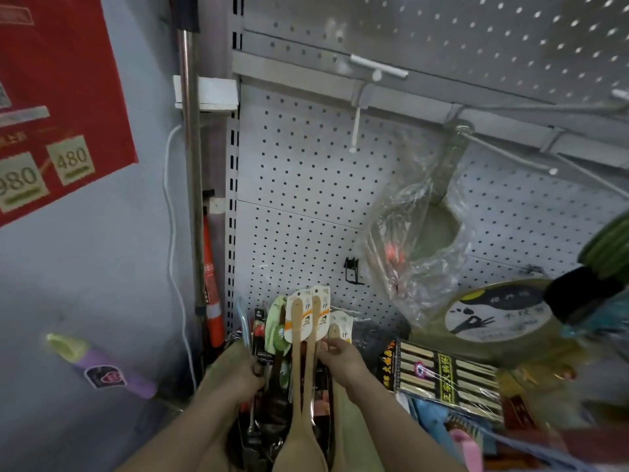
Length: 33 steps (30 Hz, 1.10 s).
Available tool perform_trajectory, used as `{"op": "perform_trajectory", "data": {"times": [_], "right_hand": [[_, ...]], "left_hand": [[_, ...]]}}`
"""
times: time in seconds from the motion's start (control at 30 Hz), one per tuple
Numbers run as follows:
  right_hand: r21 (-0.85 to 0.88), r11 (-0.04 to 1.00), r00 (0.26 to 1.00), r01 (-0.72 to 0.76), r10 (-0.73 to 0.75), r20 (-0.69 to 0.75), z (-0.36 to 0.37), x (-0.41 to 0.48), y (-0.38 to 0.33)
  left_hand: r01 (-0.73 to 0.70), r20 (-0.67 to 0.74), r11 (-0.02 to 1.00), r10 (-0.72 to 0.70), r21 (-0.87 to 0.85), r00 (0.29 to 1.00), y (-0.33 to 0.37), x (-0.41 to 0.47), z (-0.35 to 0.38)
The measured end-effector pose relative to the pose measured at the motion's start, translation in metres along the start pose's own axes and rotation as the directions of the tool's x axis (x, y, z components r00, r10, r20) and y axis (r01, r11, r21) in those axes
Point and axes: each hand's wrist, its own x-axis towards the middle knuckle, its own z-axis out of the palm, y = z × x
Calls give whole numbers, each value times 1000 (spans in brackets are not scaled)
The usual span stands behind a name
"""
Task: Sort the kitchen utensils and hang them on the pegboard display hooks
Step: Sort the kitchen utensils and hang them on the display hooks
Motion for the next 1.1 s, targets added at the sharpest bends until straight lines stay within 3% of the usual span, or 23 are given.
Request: {"op": "perform_trajectory", "data": {"times": [0.13,0.27,0.53,0.8,1.1], "right_hand": [[-12,1000,995,-3,1,-98,-6,-24,4],[87,996,993,27,-16,-118,-19,-52,3],[70,983,945,169,-142,-294,-65,-116,15],[95,980,870,175,-108,-481,-139,-198,56],[148,978,741,148,-11,-671,-256,-301,147]], "left_hand": [[-82,132,995,75,50,988,30,-47,-7],[-156,73,988,156,-6,985,41,-64,-6],[-369,81,925,376,-85,923,95,-99,3],[-613,211,781,623,-122,753,185,-165,68],[-829,353,537,814,-157,461,286,-273,172]]}}
